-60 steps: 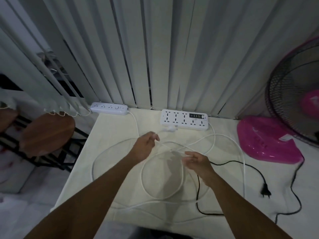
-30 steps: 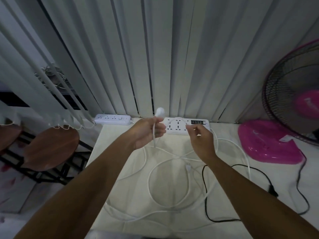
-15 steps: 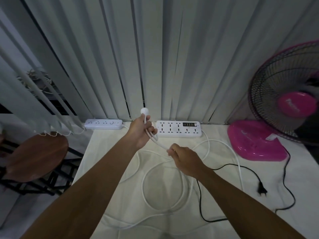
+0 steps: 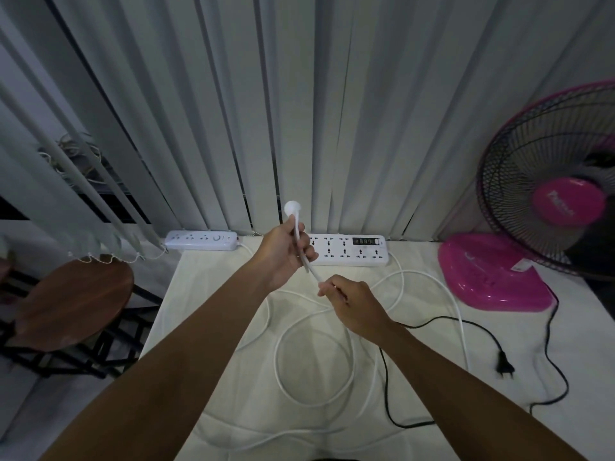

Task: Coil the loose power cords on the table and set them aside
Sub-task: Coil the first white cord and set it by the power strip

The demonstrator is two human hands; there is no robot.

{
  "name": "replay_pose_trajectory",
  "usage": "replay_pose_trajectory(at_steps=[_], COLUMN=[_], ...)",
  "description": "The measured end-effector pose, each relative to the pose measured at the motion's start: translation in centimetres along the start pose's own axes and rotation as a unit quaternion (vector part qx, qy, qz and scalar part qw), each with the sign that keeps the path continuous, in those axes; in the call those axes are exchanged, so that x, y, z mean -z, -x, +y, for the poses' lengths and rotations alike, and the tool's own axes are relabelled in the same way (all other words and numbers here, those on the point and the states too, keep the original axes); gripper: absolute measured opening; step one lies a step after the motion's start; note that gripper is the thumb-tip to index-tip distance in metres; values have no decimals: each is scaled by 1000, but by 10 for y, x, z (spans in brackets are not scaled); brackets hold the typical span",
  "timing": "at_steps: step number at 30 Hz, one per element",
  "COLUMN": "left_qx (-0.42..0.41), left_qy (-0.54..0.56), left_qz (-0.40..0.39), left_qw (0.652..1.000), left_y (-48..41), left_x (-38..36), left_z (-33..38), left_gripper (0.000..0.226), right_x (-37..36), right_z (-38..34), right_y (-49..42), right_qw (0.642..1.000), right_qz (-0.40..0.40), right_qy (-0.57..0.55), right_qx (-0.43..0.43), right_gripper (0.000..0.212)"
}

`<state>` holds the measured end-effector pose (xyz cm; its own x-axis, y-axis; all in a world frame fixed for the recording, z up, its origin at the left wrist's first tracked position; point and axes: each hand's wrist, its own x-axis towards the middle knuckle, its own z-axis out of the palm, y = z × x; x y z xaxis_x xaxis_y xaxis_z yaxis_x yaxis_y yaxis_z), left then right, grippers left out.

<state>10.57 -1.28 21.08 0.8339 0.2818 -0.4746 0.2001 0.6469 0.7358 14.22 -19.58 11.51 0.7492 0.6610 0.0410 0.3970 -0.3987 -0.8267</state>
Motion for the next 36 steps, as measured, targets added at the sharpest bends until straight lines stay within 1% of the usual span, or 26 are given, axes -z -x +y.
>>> replay_pose_trajectory(at_steps=[2,5,7,12,14,16,18,20,21,23,24,26,28,29,30,31,33,34,36], left_qx=[3,-8,-18,-34,-34,-23,-13,-14,-18,-29,-34,-41,-48,-53,-56,-53,-29,-17,-3], left_qy=[9,39,42,68,65,49,27,-13,-40,-108,-149,-220,-267,-285,-300,-304,-269,-243,-203], left_qz=[-10,-23,-38,-90,-113,-135,-146,-143,-138,-125,-116,-102,-95,-90,-85,-82,-90,-95,-93], left_qw=[1000,999,998,993,991,989,989,990,989,986,981,969,958,953,949,948,958,965,975], left_y=[1,1,1,2,2,4,5,6,7,9,10,11,11,11,11,12,12,12,9], left_x=[-1,-2,0,11,17,23,27,31,31,32,32,31,30,30,31,30,30,29,28], left_z=[0,5,10,24,29,32,33,34,34,32,31,27,22,19,16,14,9,7,2], left_gripper=[47,52,49,39,37,37,39,41,42,45,46,44,42,42,43,44,46,47,48], right_x=[2,11,16,15,11,10,10,11,11,12,13,17,24,27,29,31,31,30,24], right_z=[6,20,33,57,67,71,69,62,57,47,43,32,17,7,-2,-12,-32,-41,-59], right_y=[1,4,6,22,27,30,29,26,22,11,4,-12,-28,-35,-41,-47,-53,-55,-54], right_qw=[999,991,981,945,941,938,919,902,899,901,898,868,836,830,831,838,868,888,934], right_qz=[-24,-108,-156,-221,-206,-163,-121,-77,-58,-2,39,126,192,214,227,228,194,167,117], right_qy=[20,49,67,106,60,-36,-126,-169,-171,-146,-152,-240,-313,-332,-343,-348,-346,-335,-274], right_qx=[-16,-56,-92,-217,-260,-303,-353,-390,-398,-408,-411,-416,-408,-394,-375,-353,-297,-265,-196], right_gripper=[30,29,30,29,26,26,28,26,23,21,23,27,27,26,22,17,12,15,24])
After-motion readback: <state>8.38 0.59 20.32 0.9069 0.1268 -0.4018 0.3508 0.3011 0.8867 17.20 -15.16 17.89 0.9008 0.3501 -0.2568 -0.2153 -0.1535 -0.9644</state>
